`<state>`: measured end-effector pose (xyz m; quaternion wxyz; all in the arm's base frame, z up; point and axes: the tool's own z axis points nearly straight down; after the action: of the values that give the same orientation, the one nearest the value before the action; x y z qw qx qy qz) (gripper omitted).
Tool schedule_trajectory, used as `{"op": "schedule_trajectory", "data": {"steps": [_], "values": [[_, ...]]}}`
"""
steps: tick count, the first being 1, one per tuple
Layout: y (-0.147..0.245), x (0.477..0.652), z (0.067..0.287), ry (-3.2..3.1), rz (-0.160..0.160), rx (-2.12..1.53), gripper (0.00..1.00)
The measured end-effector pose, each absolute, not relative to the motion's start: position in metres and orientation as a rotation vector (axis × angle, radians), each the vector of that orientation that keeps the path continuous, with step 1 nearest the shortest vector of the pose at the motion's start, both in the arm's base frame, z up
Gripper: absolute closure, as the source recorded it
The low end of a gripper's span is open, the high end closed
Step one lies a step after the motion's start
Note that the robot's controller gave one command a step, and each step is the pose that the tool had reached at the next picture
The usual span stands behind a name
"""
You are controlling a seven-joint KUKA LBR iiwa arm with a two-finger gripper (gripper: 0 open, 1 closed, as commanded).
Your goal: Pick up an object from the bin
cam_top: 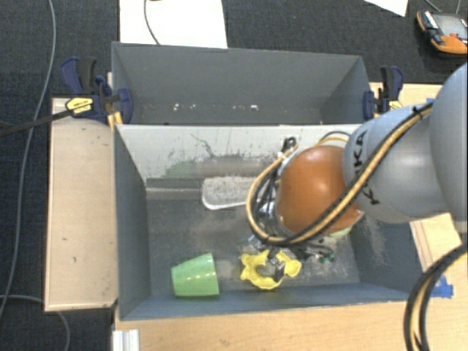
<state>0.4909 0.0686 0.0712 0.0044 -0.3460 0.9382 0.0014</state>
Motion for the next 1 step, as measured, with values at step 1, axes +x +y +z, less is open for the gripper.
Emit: {"op": "schedule_trajectory", "data": {"steps": [1], "values": [[0.0686, 0.4905, 0.0806, 2.94, 0.005, -1.08, 1.0]]}}
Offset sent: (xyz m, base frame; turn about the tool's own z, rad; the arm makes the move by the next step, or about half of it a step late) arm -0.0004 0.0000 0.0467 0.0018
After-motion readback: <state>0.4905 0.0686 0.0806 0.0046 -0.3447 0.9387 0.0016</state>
